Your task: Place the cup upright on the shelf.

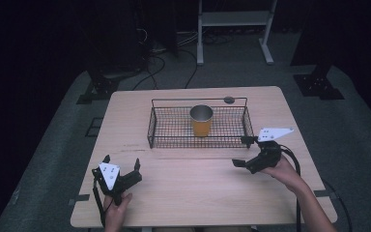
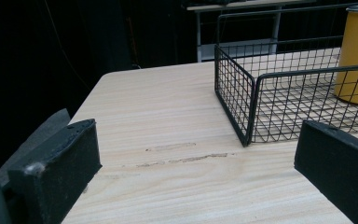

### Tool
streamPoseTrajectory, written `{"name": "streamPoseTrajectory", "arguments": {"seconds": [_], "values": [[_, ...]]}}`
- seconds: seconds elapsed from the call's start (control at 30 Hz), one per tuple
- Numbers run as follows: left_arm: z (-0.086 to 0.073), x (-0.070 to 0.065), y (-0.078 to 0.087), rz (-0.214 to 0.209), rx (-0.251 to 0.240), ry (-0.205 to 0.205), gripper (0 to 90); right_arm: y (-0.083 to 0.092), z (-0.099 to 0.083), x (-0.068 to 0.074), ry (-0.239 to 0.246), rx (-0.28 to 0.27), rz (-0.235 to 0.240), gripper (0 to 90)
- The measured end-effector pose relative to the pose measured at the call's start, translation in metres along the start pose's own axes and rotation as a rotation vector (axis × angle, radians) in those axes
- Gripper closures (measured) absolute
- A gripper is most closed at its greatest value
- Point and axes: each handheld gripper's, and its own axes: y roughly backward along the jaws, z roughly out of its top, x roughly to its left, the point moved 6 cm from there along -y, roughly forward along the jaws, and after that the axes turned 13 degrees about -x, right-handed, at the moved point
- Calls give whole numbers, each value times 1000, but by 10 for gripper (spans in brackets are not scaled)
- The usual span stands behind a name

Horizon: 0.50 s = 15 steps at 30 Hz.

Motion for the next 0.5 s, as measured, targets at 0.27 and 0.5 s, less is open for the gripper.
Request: {"name": "streamPoseTrajectory", "arguments": {"seconds": [0.27,0.5], "values": [[0,0,0,3,0,4,0,5,-9,9,4,4,-8,0],[0,0,-1,6,1,3,0,9,-11,21,-8,-15,-17,0]]}}
